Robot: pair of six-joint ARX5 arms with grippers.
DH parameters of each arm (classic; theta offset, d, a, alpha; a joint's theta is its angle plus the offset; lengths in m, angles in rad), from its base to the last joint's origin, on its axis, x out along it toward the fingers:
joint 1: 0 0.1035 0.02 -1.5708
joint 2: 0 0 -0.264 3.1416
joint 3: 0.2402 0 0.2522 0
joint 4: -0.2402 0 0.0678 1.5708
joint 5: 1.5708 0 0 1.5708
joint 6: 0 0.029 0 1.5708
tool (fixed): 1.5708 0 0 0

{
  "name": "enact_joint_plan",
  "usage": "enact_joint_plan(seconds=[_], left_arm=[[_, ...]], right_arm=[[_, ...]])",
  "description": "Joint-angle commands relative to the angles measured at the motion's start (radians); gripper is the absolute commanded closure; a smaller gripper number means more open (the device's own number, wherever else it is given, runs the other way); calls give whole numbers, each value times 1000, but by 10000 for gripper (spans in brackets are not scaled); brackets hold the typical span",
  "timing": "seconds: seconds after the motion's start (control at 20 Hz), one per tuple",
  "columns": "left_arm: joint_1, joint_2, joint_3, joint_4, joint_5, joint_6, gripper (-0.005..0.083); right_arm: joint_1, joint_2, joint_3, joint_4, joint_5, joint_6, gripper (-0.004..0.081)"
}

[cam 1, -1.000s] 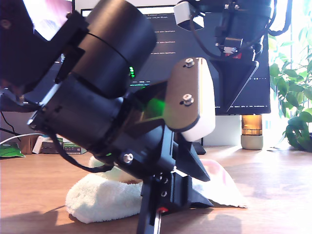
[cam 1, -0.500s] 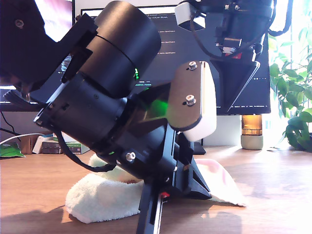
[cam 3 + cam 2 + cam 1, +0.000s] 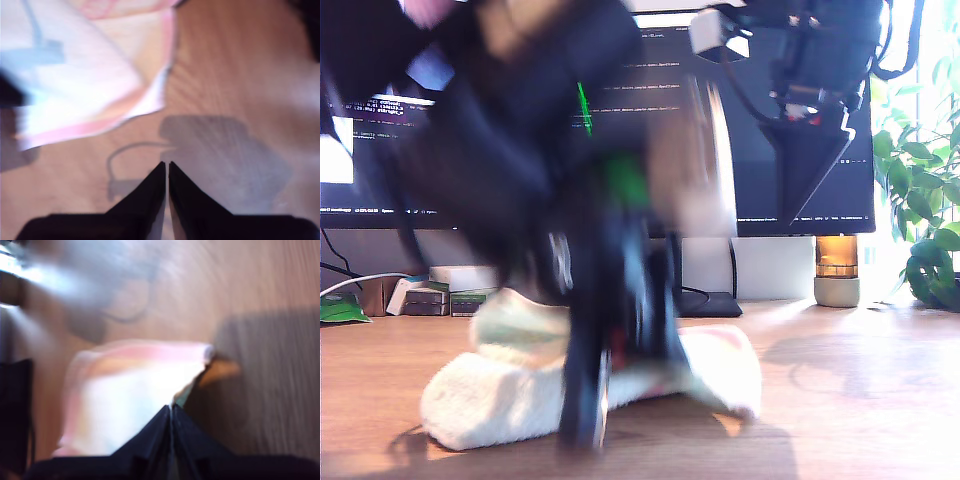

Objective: Fold the tea towel to a neat square and place it to the right

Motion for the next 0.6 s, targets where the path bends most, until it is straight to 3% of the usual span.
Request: enact_joint_plan(seconds=[0.0, 0.35, 0.45, 0.55], left_arm=[[-19, -111, -6, -61, 22, -36, 797], [-24, -425, -6, -499, 159, -194, 797], [-24, -468, -6, -612, 164, -236, 797], [-24, -486, -6, -662, 171, -241, 797]], right_arm=[[-6, -23, 8, 45, -13, -28, 780], [22, -23, 8, 161, -154, -217, 762], [39, -23, 8, 165, -167, -275, 733], [57, -23, 8, 147, -219, -263, 679]])
